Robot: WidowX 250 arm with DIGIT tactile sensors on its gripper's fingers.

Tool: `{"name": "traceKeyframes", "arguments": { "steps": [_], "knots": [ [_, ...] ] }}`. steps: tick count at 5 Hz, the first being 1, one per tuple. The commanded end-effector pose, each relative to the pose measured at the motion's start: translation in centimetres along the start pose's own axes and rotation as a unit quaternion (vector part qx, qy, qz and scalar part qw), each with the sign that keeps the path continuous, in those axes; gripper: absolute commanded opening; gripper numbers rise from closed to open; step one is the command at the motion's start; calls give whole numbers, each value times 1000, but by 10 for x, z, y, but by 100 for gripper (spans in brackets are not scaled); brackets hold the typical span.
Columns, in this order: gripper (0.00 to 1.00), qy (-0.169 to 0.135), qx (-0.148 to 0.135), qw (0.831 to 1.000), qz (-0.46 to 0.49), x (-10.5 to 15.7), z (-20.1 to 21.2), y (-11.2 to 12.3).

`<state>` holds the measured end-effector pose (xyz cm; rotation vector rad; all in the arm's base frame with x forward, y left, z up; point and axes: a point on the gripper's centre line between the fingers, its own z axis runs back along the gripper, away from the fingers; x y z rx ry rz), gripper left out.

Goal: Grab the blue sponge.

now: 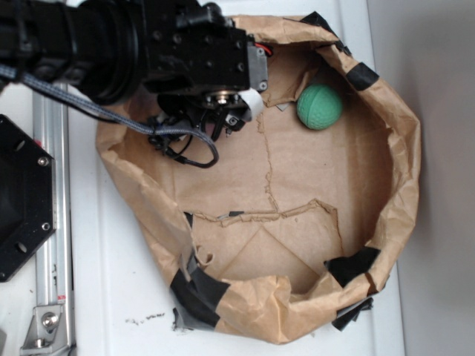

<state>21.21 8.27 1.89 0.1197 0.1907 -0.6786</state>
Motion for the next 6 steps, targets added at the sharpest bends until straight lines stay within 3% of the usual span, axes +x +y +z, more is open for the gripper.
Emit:
{"name": "traceKeyframes", "arguments": {
  "steps": [1, 2, 3, 4, 6],
  "knots": [
    [0, 1, 17, 1000, 25, -1, 6, -8],
    [0, -59, 15, 991, 115, 13, 60, -11],
    [0, -118, 20, 970, 213, 43, 121, -22],
    [0, -118, 31, 943, 310, 53, 157, -30],
    [0, -138, 29, 904, 403, 52, 156, -24]
  ]
}}
